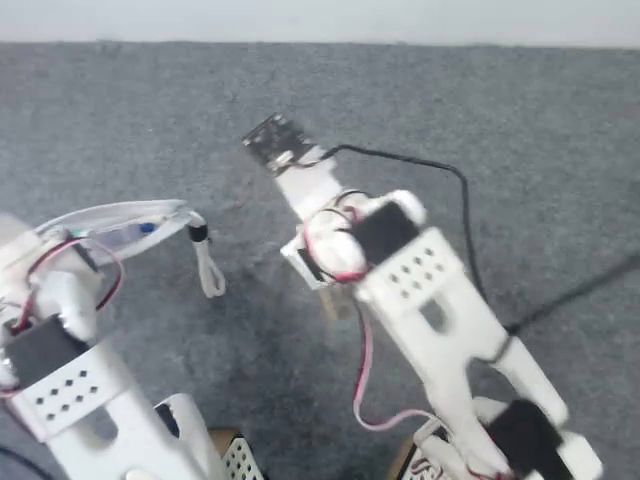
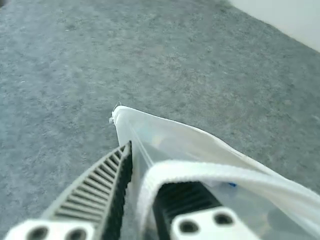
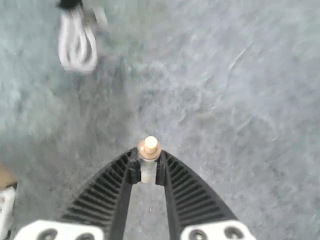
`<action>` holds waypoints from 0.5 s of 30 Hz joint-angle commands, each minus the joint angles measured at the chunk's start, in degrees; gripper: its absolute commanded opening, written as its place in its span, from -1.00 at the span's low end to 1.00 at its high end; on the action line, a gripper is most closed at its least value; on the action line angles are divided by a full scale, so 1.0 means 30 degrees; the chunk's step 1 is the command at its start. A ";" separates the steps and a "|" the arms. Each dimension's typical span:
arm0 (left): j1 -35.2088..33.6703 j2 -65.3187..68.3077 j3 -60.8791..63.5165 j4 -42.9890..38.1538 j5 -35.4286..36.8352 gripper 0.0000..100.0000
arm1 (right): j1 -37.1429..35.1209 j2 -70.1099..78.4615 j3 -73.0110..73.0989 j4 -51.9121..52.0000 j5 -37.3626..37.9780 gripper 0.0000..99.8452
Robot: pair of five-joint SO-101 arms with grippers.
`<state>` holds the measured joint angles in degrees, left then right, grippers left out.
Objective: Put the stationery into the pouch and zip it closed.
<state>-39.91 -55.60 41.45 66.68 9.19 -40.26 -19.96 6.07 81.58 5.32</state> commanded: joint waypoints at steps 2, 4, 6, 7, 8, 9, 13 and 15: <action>0.2051 -0.0967 -0.0601 0.0176 0.0029 -0.98 | 0.0513 -0.3385 0.0557 -0.0982 -0.0645 -0.99; 0.2579 -0.0967 -0.0601 0.0293 0.0029 -0.98 | 0.0513 -0.4527 0.1055 -0.1480 -0.1495 -0.99; 0.2989 -0.0967 -0.0601 0.0293 0.0029 -0.98 | 0.0513 -0.5758 0.1670 -0.2066 -0.2168 -0.99; 0.3223 -0.0967 -0.0630 0.0293 0.0029 -0.98 | 0.0513 -0.6403 0.2022 -0.2359 -0.2403 -0.99; 0.3458 -0.0967 -0.0747 0.0322 0.0029 -0.98 | 0.0513 -0.7018 0.2403 -0.2623 -0.2549 -0.99; 0.3663 -0.0967 -0.0894 0.0469 0.0029 -0.98 | 0.0513 -0.7692 0.2784 -0.2916 -0.2608 -0.99; 0.4718 -0.0967 -0.1480 0.1172 0.0000 -0.98 | 0.0542 -1.0447 0.4220 -0.3912 -0.2608 -0.99; 0.5304 -0.0938 -0.1509 0.1201 -0.0029 -0.98 | 0.0542 -1.1912 0.4982 -0.4410 -0.2608 -0.99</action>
<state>-27.16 -55.69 41.19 69.85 9.19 -39.65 -48.88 19.96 71.03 -1.89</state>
